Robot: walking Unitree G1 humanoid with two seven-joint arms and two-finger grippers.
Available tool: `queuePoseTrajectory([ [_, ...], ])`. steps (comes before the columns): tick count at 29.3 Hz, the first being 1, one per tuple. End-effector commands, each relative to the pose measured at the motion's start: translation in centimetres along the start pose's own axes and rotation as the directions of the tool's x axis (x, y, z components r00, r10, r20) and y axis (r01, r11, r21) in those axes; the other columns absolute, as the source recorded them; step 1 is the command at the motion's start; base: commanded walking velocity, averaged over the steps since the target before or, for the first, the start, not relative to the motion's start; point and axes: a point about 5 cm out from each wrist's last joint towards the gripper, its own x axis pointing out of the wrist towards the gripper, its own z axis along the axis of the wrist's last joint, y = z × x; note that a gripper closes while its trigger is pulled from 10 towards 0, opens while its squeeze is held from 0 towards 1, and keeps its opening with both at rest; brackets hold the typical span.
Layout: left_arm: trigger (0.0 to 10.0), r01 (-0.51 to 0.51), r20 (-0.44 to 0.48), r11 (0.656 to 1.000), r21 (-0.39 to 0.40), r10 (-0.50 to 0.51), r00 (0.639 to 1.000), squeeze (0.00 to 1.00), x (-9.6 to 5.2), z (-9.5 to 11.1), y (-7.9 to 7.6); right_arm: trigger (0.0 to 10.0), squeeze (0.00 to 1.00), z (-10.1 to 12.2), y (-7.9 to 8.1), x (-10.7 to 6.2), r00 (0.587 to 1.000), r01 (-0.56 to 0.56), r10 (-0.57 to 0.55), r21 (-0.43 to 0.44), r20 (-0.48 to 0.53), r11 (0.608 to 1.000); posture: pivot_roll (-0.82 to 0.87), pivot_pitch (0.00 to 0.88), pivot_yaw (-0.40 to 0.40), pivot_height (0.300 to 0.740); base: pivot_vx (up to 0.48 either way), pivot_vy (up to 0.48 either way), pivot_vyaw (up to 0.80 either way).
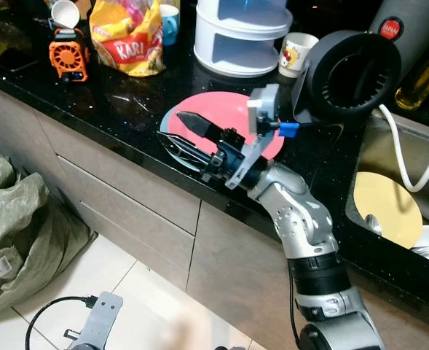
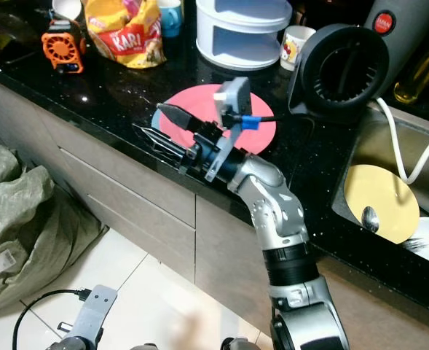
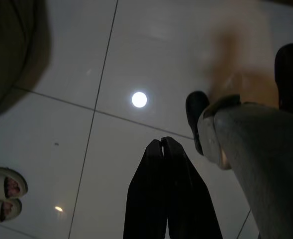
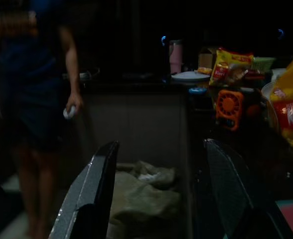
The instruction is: Kitchen organization
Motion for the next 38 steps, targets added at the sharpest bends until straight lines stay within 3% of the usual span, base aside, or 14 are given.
queuePoseTrajectory([
  [1, 10.0, 0.010, -0.014, 1.000, -0.012, -0.010, 1.000, 0.00, -0.1, -0.5, -0.3, 10.0, 0.00, 0.2, -0.4, 0.3, 0.999, 0.033, -0.036, -0.075, -0.030, 0.997, 0.16, 0.107, -0.058, 0.740, 0.000, 0.000, 0.00],
  [6, 10.0, -0.017, 0.032, 1.000, -0.022, 0.017, 0.999, 0.00, -0.1, 0.3, 0.5, 10.0, 0.00, 2.2, -0.6, 1.2, 0.994, -0.030, -0.001, -0.290, -0.107, 0.956, 0.16, 0.112, -0.067, 0.740, 0.000, 0.000, 0.00],
  [8, 10.0, -0.017, 0.032, 1.000, -0.022, 0.017, 0.999, 0.00, -0.1, 0.3, 0.5, 10.0, 0.00, 2.2, -0.6, 1.2, 0.994, -0.030, -0.001, -0.290, -0.107, 0.956, 0.16, 0.112, -0.067, 0.740, 0.000, 0.000, 0.00],
  [9, 10.0, -0.028, 0.055, 0.999, -0.027, 0.029, 0.998, 0.00, -0.1, 0.6, 0.9, 10.0, 0.00, 2.7, -0.5, 0.9, 0.989, -0.086, 0.042, -0.328, -0.139, 0.941, 0.17, 0.115, -0.073, 0.740, 0.000, 0.000, 0.00],
  [10, 10.0, -0.044, 0.083, 0.999, -0.030, 0.047, 0.995, 0.00, -0.2, 0.9, 1.7, 10.0, 0.00, 2.6, -0.7, -0.1, 0.955, -0.203, 0.080, -0.429, -0.287, 0.880, 0.17, 0.115, -0.073, 0.740, 0.000, 0.000, 0.00],
  [13, 10.0, -0.051, 0.105, 0.999, -0.013, 0.052, 0.993, 0.00, -0.4, 0.9, 2.1, 10.0, 0.00, 2.0, -0.9, -0.8, 0.922, -0.262, 0.079, -0.462, -0.379, 0.847, 0.17, 0.114, -0.074, 0.740, 0.000, 0.000, 0.00],
  [18, 10.0, -0.058, 0.332, 0.992, 0.114, 0.017, 0.943, 0.00, -1.2, 3.7, 3.3, 10.0, 0.00, 0.8, -1.9, -1.4, 0.893, -0.245, -0.003, -0.491, -0.450, 0.836, 0.17, 0.121, -0.078, 0.740, 0.000, 0.000, 0.00],
  [22, 10.0, -0.143, 0.657, 0.950, 0.277, -0.079, 0.750, 0.00, -5.3, 8.4, 4.4, 10.0, 0.00, -0.3, -3.1, -1.7, 0.875, -0.184, -0.095, -0.507, -0.475, 0.842, 0.20, 0.130, -0.080, 0.740, 0.000, 0.000, 0.00],
  [27, 10.0, -0.167, 0.737, 0.915, 0.367, -0.177, 0.652, 0.00, -8.2, 10.5, 3.8, 10.0, 0.00, -0.4, -3.6, -1.7, 0.869, -0.166, -0.125, -0.521, -0.478, 0.837, 0.22, 0.136, -0.088, 0.740, 0.000, 0.000, 0.00],
  [29, 10.0, -0.182, 0.771, 0.876, 0.448, -0.275, 0.574, 0.00, -10.9, 12.5, 2.9, 10.0, 0.00, -0.4, -4.0, -1.5, 0.867, -0.146, -0.152, -0.533, -0.474, 0.833, 0.22, 0.139, -0.091, 0.740, 0.000, 0.000, 0.00],
  [32, 10.0, -0.197, 0.785, 0.856, 0.478, -0.316, 0.533, 0.00, -12.6, 13.7, 2.6, 10.0, 0.00, -0.4, -4.1, -1.4, 0.866, -0.140, -0.159, -0.535, -0.474, 0.833, 0.23, 0.141, -0.099, 0.740, 0.000, 0.000, 0.00],
  [34, 10.0, -0.221, 0.821, 0.841, 0.493, -0.367, 0.437, 0.00, -16.3, 16.1, 2.5, 10.0, 0.00, -0.4, -4.3, -1.4, 0.862, -0.146, -0.157, -0.533, -0.482, 0.833, 0.24, 0.141, -0.100, 0.740, 0.000, 0.000, 0.00],
  [35, 10.0, -0.221, 0.821, 0.841, 0.493, -0.367, 0.437, 0.00, -16.3, 16.1, 2.5, 10.0, 0.00, -0.4, -4.3, -1.4, 0.862, -0.146, -0.157, -0.533, -0.482, 0.833, 0.24, 0.141, -0.100, 0.740, 0.000, 0.000, 0.00],
  [38, 10.0, -0.207, 0.817, 0.823, 0.529, -0.428, 0.385, 0.00, -19.5, 17.0, 2.2, 10.0, 0.00, -0.3, -4.6, -1.4, 0.858, -0.147, -0.164, -0.539, -0.486, 0.829, 0.25, 0.146, -0.103, 0.740, 0.000, 0.000, 0.00],
])
